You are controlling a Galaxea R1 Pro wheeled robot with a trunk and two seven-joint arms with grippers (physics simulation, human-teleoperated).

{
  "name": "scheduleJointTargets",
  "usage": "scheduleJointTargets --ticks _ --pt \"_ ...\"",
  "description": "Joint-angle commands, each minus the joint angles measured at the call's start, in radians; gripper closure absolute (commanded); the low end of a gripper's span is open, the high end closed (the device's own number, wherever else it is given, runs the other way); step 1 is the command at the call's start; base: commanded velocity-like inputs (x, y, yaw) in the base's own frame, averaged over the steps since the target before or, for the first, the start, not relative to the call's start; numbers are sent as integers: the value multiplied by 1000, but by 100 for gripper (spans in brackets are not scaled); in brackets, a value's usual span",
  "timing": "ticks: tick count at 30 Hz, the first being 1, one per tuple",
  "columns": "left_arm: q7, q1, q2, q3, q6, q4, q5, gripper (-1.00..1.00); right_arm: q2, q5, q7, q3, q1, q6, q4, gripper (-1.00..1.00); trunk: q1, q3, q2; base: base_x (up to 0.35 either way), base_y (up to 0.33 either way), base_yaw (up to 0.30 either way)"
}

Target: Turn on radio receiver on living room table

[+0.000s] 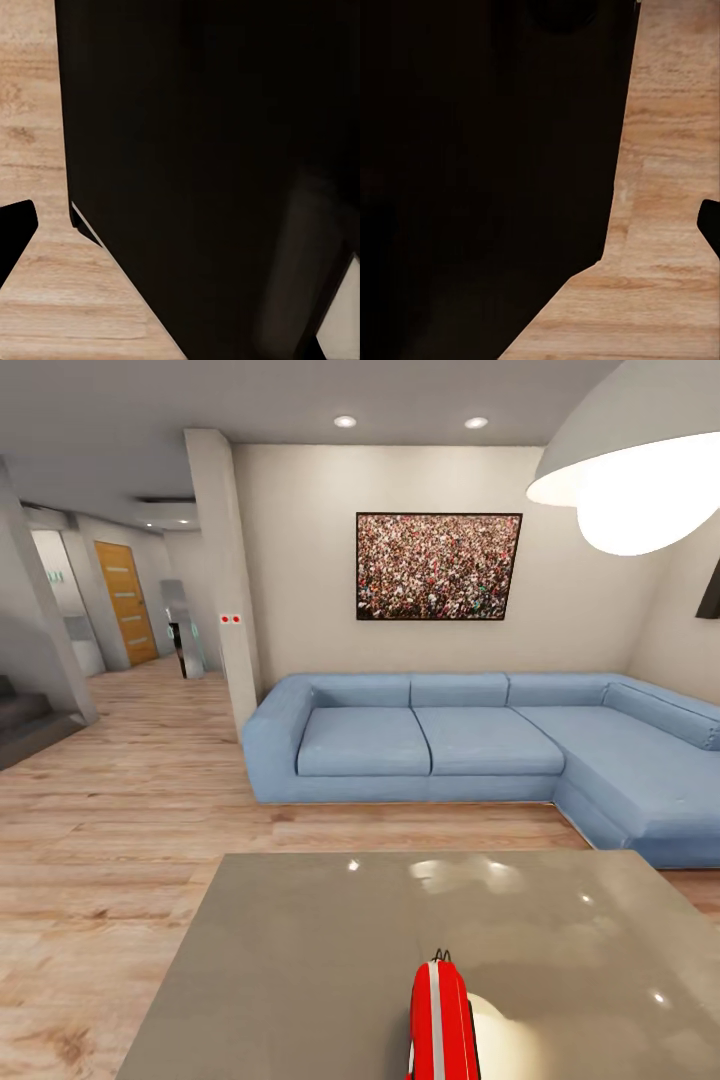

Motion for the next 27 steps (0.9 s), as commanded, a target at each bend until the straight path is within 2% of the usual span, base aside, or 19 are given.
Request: scheduleJointTargets --ticks 1,11,18,22,27 --pt "0 0 0 0 0 0 0 -100 0 0 0 0 0 0 0 -100 0 0 0 0 0 0" --pt "0 0 -8 -1 -2 0 -5 -100 -1 -6 0 -2 0 0 0 -100 0 0 0 0 0 0" --pt "0 0 -14 -3 0 1 -7 -100 -1 -7 0 -4 0 0 0 -100 -27 22 49 0 0 0" --pt "1 0 -19 -4 -1 0 -8 -100 -1 -7 0 -4 1 0 0 -100 -27 22 49 0 0 0" --pt "0 0 -20 -4 -1 0 -8 -100 -1 -7 -1 -4 1 0 0 -100 -46 38 84 0 0 0"
